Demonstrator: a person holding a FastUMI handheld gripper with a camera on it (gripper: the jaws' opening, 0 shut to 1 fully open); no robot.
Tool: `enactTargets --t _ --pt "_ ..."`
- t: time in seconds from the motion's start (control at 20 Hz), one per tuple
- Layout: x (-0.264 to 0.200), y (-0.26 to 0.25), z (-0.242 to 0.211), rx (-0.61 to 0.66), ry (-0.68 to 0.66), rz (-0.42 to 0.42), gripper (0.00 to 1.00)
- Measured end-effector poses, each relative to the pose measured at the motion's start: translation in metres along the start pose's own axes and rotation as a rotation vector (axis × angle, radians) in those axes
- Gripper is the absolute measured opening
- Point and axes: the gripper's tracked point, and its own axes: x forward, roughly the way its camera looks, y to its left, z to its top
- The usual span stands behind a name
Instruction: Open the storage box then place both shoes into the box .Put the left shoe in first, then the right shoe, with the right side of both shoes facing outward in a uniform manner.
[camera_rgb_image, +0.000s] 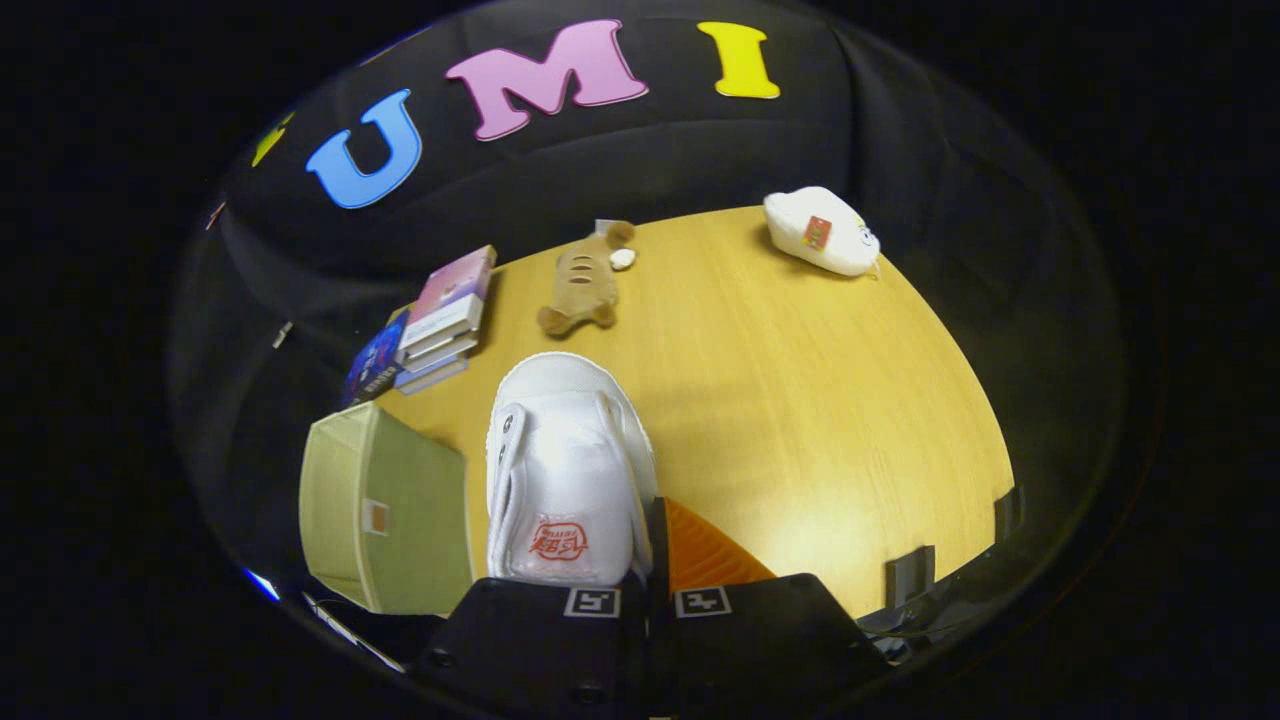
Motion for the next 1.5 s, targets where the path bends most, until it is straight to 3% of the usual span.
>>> enactTargets --t 0.3,0.55,0.9,1.05,1.15,1.2,1.35,1.4,1.5 --pt "-0.025 0.146 0.005 0.01 0.068 0.141 0.05" --pt "-0.009 0.232 -0.022 -0.039 0.116 0.166 0.05" --pt "0.04 0.262 -0.055 -0.119 0.122 0.051 0.05" --pt "0.047 0.271 -0.058 -0.112 0.122 0.062 0.06" --pt "0.044 0.284 -0.053 -0.1 0.093 0.105 0.27" --pt "0.042 0.282 -0.045 -0.113 0.058 0.107 0.46" --pt "0.036 0.278 -0.033 -0.151 -0.005 0.104 0.64" --pt "0.034 0.276 -0.032 -0.157 -0.01 0.105 0.85" --pt "0.033 0.269 -0.03 -0.171 -0.022 0.096 0.96"
